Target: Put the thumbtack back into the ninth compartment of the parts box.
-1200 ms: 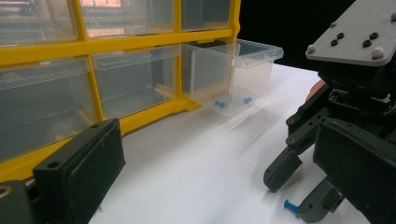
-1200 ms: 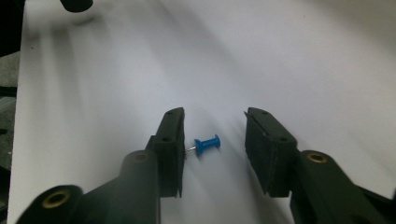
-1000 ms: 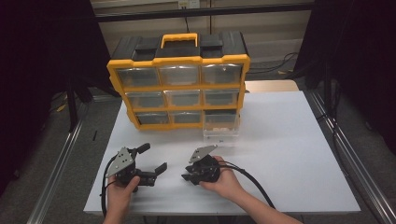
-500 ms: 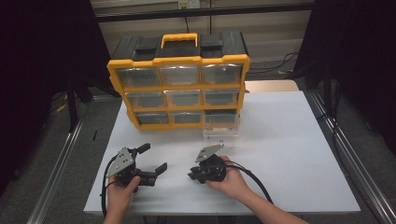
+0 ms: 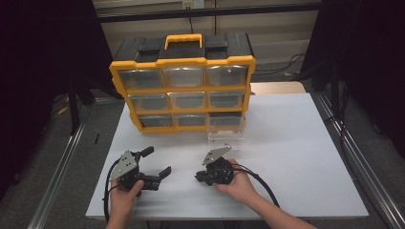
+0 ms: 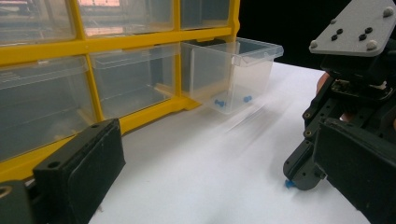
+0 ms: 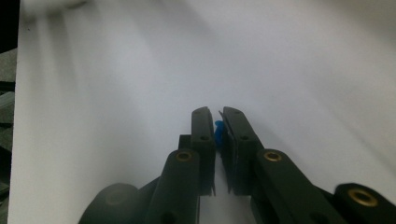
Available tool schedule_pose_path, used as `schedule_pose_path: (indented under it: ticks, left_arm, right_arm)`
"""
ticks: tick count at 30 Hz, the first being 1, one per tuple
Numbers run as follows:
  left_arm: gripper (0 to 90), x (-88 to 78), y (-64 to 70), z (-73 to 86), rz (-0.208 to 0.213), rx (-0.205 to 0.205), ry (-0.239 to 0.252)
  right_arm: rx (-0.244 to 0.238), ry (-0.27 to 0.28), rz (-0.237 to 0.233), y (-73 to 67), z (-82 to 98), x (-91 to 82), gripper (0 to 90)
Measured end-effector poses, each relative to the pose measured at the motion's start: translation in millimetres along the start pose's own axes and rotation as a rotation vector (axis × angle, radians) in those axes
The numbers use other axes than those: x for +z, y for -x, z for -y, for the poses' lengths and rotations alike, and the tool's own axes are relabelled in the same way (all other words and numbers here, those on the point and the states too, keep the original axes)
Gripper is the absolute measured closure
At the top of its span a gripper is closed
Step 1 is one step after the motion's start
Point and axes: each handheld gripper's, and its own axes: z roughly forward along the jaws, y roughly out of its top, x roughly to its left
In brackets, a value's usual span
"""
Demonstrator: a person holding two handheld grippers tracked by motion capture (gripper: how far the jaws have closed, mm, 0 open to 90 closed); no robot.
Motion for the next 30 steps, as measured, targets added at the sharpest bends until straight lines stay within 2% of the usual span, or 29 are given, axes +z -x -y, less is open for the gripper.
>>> schedule_pose_path:
  ticks: [6, 11, 12, 16, 28, 30]
  left_arm:
    - [2.0, -0.8, -0.1, -0.3, -0.008, 0.008, -0.003]
    - [2.0, -0.8, 0.4, -0.2, -0.01, -0.001, -0.001]
    - [2.0, -0.9, 0.3, -0.2, -0.009, 0.0, -0.002]
    - [2.0, -0.8, 0.4, -0.2, -0.009, 0.003, -0.006]
    - [2.0, -0.5, -0.2, -0.3, 0.0, 0.01, -0.008]
    - [2.0, -0.9, 0.3, -0.2, -0.009, 0.006, -0.008]
  right_arm:
    - [0.01, 0.004, -0.005, 0.8, 0.1, -0.6, 84.6]
    - [0.007, 0.03, -0.004, 2.2, -1.9, -3.5, 84.6]
    - [0.031, 0.036, -0.009, 1.3, -2.5, -4.0, 84.6]
    - [0.037, 0.051, -0.011, 3.6, -3.7, -7.2, 84.6]
    - [0.072, 0.102, -0.014, 10.4, -11.4, -25.3, 84.6]
    - [0.069, 0.107, -0.009, 10.9, -12.7, -28.3, 84.6]
